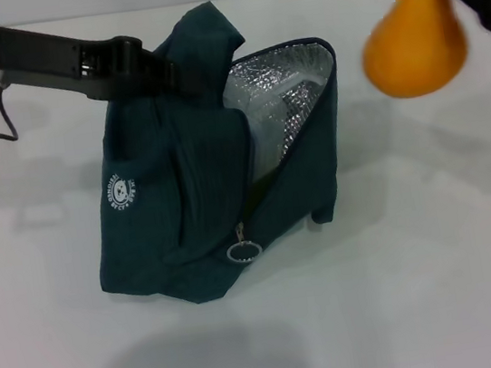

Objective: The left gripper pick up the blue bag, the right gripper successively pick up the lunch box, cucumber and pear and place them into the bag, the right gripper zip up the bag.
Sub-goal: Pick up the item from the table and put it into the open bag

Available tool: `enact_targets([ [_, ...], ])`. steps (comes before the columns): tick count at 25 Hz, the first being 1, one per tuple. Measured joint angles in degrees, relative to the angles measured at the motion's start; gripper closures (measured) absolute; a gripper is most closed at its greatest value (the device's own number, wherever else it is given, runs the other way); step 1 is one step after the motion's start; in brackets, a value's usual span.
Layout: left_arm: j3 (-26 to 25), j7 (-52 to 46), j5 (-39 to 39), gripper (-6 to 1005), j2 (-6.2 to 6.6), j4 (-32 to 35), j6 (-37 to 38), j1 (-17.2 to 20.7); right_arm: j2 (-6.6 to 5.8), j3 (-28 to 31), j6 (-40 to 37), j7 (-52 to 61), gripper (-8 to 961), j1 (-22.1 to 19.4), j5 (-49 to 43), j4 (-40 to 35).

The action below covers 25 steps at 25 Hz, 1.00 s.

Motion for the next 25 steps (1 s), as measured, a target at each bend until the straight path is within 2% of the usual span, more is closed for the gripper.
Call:
enact_targets([
  [1, 0.00, 0.00, 0.00, 956, 0.01, 0.00, 0.00, -0.01, 0.43, -2.30, -0.50, 0.98, 904, 2.97, 0.06, 1.18],
  [10, 0.00, 0.25, 0.00, 956, -0.18, 0.00, 0.00, -0.22, 0.66, -10.91, 1.78, 1.52, 897, 12.48, 1.42, 7.23],
  [18, -0.24, 0.37, 0.00, 956, -0.35, 0.00, 0.00, 0.00, 0.66, -23.60, 5.64, 1.69, 890, 14.71, 9.14, 7.39],
  [25, -0.35, 0.46, 0.00, 956, -0.30, 0.00, 0.00, 0.09, 0.66, -28.63, 6.92, 1.77, 885, 14.47, 12.54, 7.25],
])
